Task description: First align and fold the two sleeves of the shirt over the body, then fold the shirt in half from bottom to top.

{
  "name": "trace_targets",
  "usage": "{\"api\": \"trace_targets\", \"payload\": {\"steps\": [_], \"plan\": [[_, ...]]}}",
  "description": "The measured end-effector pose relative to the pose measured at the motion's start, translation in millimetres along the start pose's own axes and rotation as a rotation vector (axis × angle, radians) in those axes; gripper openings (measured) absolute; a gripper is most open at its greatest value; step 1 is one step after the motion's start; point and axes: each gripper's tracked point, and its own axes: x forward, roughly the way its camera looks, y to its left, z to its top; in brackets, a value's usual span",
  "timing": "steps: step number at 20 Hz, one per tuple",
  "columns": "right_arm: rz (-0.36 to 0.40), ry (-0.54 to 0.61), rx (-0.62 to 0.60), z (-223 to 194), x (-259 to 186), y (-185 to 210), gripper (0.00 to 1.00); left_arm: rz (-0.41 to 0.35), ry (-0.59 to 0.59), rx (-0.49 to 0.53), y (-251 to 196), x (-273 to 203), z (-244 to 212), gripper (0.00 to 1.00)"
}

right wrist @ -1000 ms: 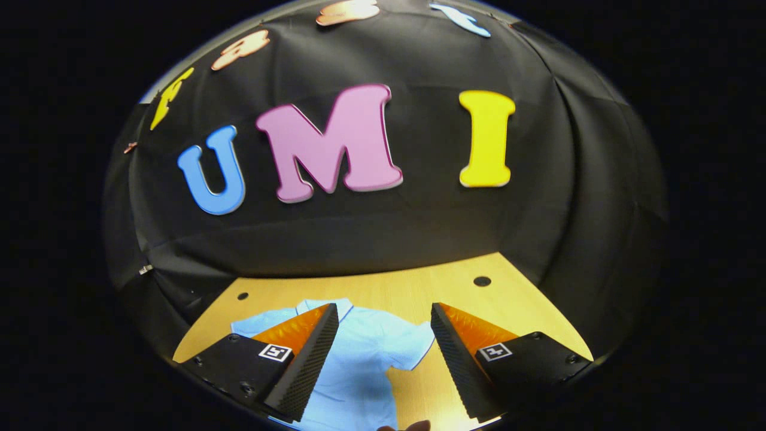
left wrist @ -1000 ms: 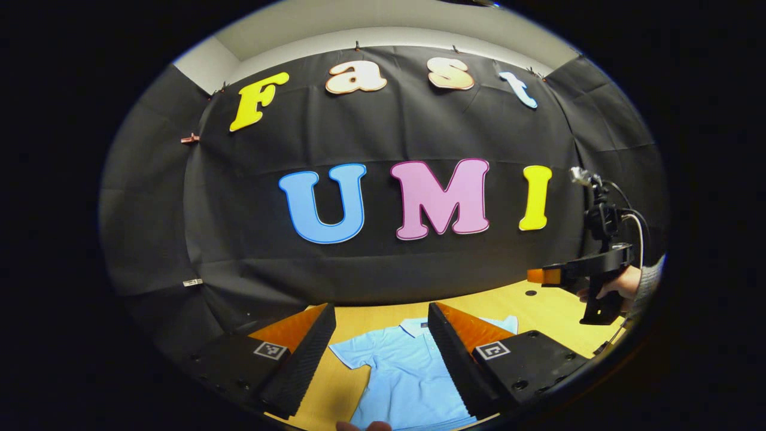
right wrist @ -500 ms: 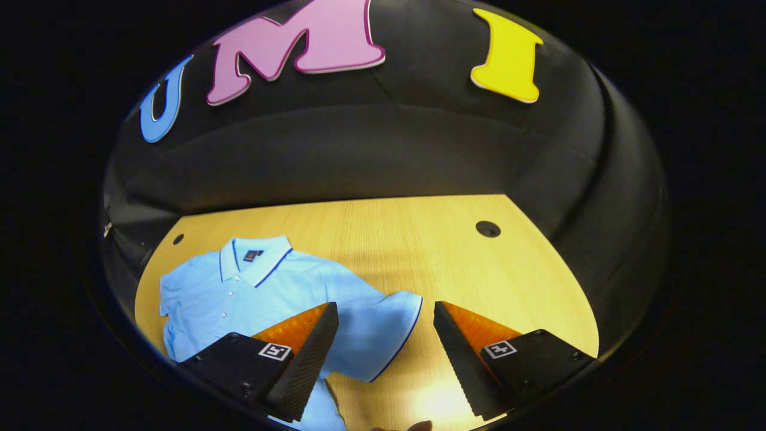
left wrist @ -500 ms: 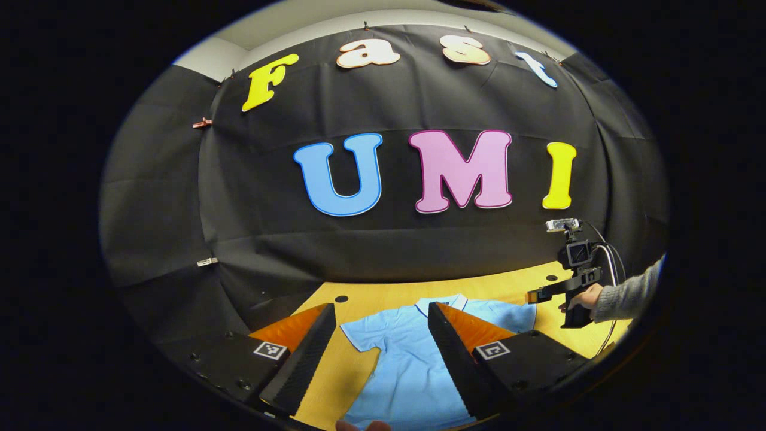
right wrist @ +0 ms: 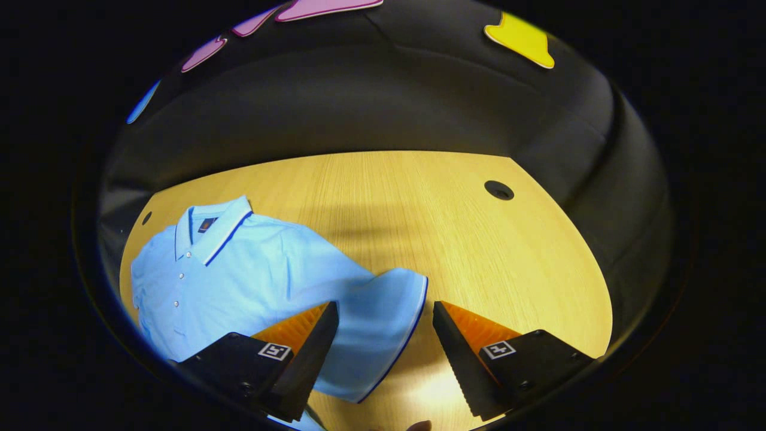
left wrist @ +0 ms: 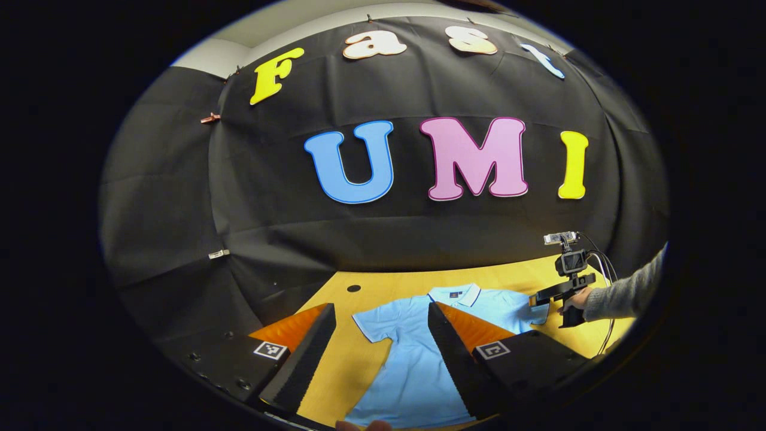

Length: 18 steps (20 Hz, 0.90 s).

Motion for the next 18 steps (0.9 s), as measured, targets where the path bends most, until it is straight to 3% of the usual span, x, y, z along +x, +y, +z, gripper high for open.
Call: {"api": "trace_targets", "payload": {"steps": [4,7,8,9,11,12,14,16,18], "plan": [[0.019,0.006,0.027,1,2,5,0.98,0.010,0.004,0.001,3,-2,-3,0.99],[0.042,-0.002,0.008,2,3,12,0.79,0.019,0.009,-0.009,8,0,-5,0.99],[0.047,0.002,0.007,1,1,15,0.59,0.023,0.012,-0.011,10,1,-5,0.99],[0.051,0.003,0.007,1,0,18,0.53,0.025,0.013,-0.014,11,0,-7,0.99],[0.052,0.006,0.010,1,0,25,0.22,0.028,0.017,-0.017,13,-1,-9,0.99],[0.050,0.009,0.014,0,-1,26,0.11,0.030,0.018,-0.017,15,-2,-9,0.99],[0.062,0.013,0.029,0,-2,29,0.06,0.032,0.017,-0.017,17,-6,-9,0.99],[0.054,0.002,0.026,2,-4,28,0.10,0.033,0.017,-0.020,19,-10,-11,0.99],[0.056,-0.037,0.015,13,-12,31,0.05,0.034,0.019,-0.024,22,-13,-13,0.99]]}}
